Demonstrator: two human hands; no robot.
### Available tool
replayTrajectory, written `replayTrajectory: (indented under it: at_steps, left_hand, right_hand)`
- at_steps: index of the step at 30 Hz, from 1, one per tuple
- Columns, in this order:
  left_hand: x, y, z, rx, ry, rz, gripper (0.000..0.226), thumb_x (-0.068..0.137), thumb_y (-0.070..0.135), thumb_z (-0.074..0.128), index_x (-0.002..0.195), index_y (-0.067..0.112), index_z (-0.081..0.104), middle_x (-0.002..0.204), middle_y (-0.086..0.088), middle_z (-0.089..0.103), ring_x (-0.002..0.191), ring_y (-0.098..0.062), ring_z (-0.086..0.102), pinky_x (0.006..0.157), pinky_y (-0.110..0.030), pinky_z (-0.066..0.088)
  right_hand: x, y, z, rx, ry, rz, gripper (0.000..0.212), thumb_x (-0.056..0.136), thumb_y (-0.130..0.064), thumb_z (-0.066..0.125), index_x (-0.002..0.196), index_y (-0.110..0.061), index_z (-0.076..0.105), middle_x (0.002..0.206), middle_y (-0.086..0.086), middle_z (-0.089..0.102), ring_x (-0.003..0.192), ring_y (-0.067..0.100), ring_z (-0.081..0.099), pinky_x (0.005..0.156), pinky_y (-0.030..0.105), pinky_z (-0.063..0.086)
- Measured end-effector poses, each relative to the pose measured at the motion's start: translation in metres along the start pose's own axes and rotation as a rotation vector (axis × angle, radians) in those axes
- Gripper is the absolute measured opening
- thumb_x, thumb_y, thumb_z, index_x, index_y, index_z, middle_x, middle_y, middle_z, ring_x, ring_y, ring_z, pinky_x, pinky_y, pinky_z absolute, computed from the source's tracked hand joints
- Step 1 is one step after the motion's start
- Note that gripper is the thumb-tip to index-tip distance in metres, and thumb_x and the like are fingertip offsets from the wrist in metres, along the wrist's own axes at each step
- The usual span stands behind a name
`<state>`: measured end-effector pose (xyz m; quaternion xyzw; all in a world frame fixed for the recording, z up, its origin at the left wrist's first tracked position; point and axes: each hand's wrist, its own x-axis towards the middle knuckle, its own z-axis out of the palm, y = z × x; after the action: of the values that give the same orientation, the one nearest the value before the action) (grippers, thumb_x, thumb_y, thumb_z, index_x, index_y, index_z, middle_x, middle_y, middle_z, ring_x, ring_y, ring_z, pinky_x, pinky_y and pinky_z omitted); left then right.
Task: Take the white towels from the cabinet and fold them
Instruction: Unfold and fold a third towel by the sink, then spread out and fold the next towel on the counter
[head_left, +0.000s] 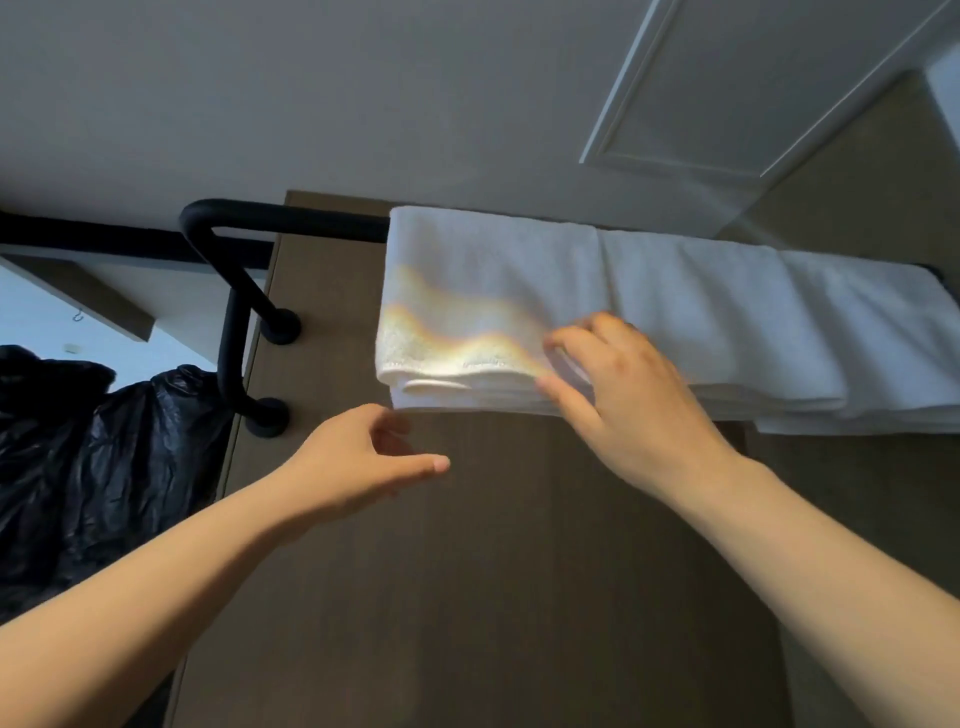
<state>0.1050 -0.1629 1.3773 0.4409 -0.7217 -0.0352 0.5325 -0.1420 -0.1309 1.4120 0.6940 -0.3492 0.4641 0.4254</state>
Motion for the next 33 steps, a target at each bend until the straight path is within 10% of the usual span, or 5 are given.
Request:
replayTrajectory:
  at_steps: [13, 33]
  left_hand:
    - [-0.163, -0.083, 0.105, 0.475, -0.298, 0.071, 0.043, 0.083, 0.049, 0.065, 0.119, 0.03, 0.052, 0.113, 0.014, 0.054, 0.094, 0.002, 0.052, 0.081, -0.012, 0.041]
    - [-0.423, -0.17, 0.188, 0.484, -0.612, -0.624, 0.046, 0.089, 0.046, 0.059, 0.13, 0.029, 0.048, 0.131, 0.01, 0.054, 0.113, -0.007, 0.054, 0.09, -0.017, 0.041]
  right_hand:
    - [-0.242, -0.032, 0.06, 0.248, -0.648, 0.193, 0.038, 0.096, -0.045, 0.051, 0.132, -0.032, 0.049, 0.127, -0.017, 0.047, 0.119, 0.001, 0.046, 0.098, 0.016, 0.036]
    - [-0.465, -0.127, 0.119, 0.578, -1.265, 0.197, 0.045, 0.094, -0.041, 0.057, 0.137, -0.03, 0.047, 0.132, -0.01, 0.05, 0.123, 0.01, 0.047, 0.1, 0.024, 0.04]
